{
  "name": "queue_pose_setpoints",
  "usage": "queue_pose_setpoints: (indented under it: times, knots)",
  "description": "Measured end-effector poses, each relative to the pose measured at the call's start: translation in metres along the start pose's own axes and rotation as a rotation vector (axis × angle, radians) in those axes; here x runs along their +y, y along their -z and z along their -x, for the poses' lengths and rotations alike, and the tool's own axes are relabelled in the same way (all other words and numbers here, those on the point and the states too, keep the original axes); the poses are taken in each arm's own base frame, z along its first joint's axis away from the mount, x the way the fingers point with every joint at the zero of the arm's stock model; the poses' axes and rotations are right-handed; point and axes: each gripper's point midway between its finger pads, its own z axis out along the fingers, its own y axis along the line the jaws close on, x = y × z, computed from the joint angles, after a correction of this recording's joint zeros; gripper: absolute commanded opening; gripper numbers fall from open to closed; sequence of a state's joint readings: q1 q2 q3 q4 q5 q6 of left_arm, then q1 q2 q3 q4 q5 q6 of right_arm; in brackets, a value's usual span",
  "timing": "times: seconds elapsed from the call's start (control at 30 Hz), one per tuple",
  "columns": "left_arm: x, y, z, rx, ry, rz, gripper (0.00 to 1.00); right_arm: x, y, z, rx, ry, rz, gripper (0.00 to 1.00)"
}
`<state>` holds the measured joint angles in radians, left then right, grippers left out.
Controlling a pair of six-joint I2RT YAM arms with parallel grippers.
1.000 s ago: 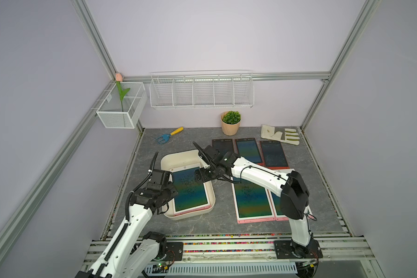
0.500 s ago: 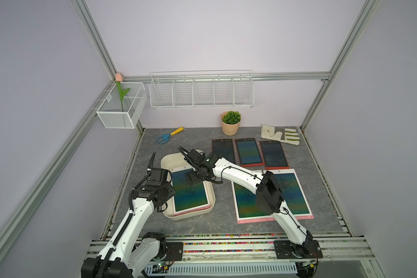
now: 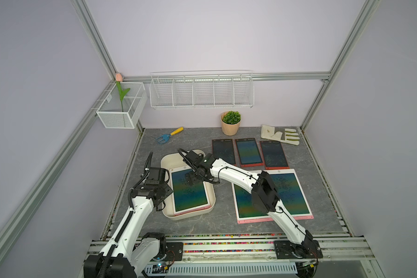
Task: Take out the writing tablet from the storage box
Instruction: Pick up the writing tablet from the storage box.
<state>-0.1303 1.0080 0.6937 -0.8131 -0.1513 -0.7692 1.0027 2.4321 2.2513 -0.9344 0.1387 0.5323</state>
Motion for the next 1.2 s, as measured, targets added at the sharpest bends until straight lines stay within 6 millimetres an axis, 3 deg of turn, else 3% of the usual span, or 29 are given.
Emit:
queue_pose_setpoints:
  times: [0.27, 0.47, 0.73, 1.2]
  knots:
    - [0.013, -0.024, -0.006, 0.023, 0.008, 0.045, 0.56, 0.0, -0.012, 0.004, -0.02, -0.058, -0.01, 0.93]
    - [0.014, -0.035, -0.003, 0.04, 0.013, 0.041, 0.49, -0.007, -0.023, 0.01, -0.054, -0.111, -0.049, 0.93]
    - [0.005, -0.038, -0.004, 0.054, -0.003, -0.005, 0.42, -0.019, -0.039, 0.014, -0.087, -0.201, -0.103, 0.93]
    - [0.002, -0.046, -0.011, 0.076, -0.006, -0.033, 0.36, -0.03, -0.041, 0.024, -0.173, -0.301, -0.168, 0.92]
